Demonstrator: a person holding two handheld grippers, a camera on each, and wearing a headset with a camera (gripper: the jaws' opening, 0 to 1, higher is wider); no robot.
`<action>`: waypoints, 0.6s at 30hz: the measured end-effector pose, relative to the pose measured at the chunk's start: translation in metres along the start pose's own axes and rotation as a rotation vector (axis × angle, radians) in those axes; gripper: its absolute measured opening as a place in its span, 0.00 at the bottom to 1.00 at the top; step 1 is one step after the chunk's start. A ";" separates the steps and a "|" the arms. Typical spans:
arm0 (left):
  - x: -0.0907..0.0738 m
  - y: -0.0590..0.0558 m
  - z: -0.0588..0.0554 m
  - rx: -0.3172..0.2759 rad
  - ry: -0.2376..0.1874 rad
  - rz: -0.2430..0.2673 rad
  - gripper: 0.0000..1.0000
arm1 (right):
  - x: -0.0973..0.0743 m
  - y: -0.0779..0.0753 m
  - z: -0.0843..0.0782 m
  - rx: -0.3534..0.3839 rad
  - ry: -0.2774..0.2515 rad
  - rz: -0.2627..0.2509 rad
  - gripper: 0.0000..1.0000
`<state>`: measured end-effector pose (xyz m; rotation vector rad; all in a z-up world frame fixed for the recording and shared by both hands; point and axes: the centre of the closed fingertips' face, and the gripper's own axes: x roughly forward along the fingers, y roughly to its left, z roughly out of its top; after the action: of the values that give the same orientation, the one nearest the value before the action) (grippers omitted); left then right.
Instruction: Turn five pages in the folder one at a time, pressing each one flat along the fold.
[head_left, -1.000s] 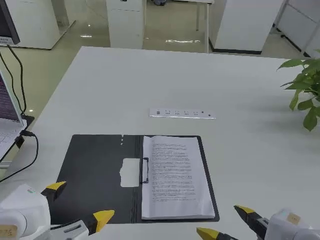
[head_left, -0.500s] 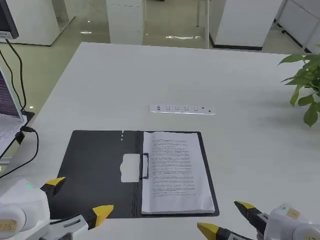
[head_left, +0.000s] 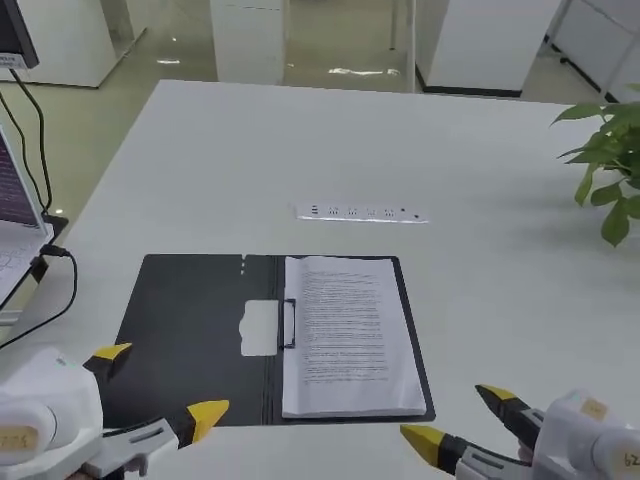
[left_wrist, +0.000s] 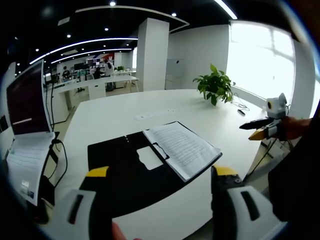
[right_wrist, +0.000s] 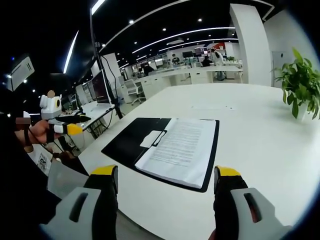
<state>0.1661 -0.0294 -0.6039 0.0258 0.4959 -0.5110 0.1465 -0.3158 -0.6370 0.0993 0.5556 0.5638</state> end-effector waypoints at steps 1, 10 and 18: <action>0.000 0.000 0.001 0.000 -0.004 0.001 0.81 | -0.001 0.000 0.000 -0.001 -0.002 0.000 0.78; -0.001 0.000 0.005 0.003 -0.014 0.001 0.81 | -0.002 0.001 0.000 -0.002 -0.005 -0.003 0.78; -0.002 -0.007 0.003 0.005 0.002 -0.013 0.81 | -0.001 0.003 -0.006 0.004 0.007 0.002 0.78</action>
<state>0.1626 -0.0352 -0.6000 0.0275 0.4970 -0.5252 0.1409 -0.3141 -0.6409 0.1021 0.5638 0.5653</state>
